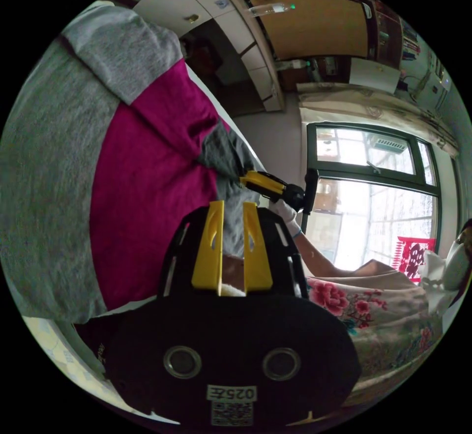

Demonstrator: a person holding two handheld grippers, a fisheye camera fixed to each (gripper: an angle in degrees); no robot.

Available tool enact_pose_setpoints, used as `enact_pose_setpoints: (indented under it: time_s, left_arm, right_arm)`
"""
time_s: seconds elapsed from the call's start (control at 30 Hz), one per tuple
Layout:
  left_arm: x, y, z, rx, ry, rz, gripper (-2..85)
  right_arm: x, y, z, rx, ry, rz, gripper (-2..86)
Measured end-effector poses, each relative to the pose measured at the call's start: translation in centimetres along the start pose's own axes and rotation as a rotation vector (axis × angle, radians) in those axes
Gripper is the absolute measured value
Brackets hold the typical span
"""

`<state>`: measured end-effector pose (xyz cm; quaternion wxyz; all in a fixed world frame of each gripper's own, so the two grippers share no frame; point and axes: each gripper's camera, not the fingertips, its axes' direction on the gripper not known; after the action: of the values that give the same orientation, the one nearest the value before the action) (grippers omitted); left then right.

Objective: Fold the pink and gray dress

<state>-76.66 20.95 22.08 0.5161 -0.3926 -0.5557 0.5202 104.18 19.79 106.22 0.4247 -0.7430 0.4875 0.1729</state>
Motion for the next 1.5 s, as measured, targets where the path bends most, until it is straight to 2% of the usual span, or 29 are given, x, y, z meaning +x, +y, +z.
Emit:
enact_pose_setpoints:
  time_s: [0.17, 0.27, 0.37, 0.47, 0.53, 0.63, 0.73, 0.93, 1.03, 1.23, 1.37, 1.5]
  left_arm:
    - [-0.7, 0.1, -0.9, 0.018, 0.018, -0.017, 2.1]
    - [-0.7, 0.4, -1.8, 0.064, 0.009, -0.009, 3.1]
    - [0.3, 1.0, -3.1, 0.110, -0.007, 0.095, 7.3]
    - [0.4, 1.6, -3.8, 0.135, 0.083, 0.168, 10.5]
    - [0.1, 1.8, -4.1, 0.141, 0.217, 0.198, 12.8]
    - [0.8, 1.8, -5.2, 0.168, 0.315, 0.261, 16.8]
    - [2.1, 2.0, -8.1, 0.299, 0.446, 0.310, 18.2]
    - [1.7, 1.4, -15.1, 0.517, 0.636, 0.308, 18.0]
    - [0.2, 1.8, -18.4, 0.567, 0.738, 0.301, 16.0]
    - [-1.0, 1.4, -22.3, 0.384, 0.760, 0.304, 9.6]
    - [-0.6, 2.4, -22.4, 0.202, 0.746, 0.295, 10.5]
    - [-1.1, 4.6, -22.4, 0.151, 0.836, 0.210, 1.6]
  right_arm:
    - [0.7, 0.5, 0.7, 0.012, -0.011, -0.021, 2.7]
    - [2.2, 0.5, -0.2, 0.003, -0.081, 0.002, 0.8]
    - [3.9, 0.5, -4.1, 0.062, -0.192, 0.040, 0.1]
    - [7.0, -0.4, -8.4, 0.115, -0.573, 0.081, -0.1]
    - [10.0, -1.4, -10.9, 0.219, -0.964, 0.146, 0.1]
    - [12.5, -2.8, -12.4, 0.346, -1.335, 0.216, 0.1]
    - [12.2, -4.0, -13.5, 0.406, -1.512, 0.202, 0.1]
    - [9.2, -5.0, -12.0, 0.344, -1.711, 0.304, 0.2]
    - [8.2, -4.5, -10.1, 0.311, -1.730, 0.406, 0.2]
    - [3.8, -2.5, -7.4, 0.241, -1.678, 0.522, 0.3]
    - [0.1, -0.8, -5.2, 0.244, -1.794, 0.645, 0.5]
    - [-4.2, 0.4, -3.6, 0.218, -1.782, 0.721, 1.1]
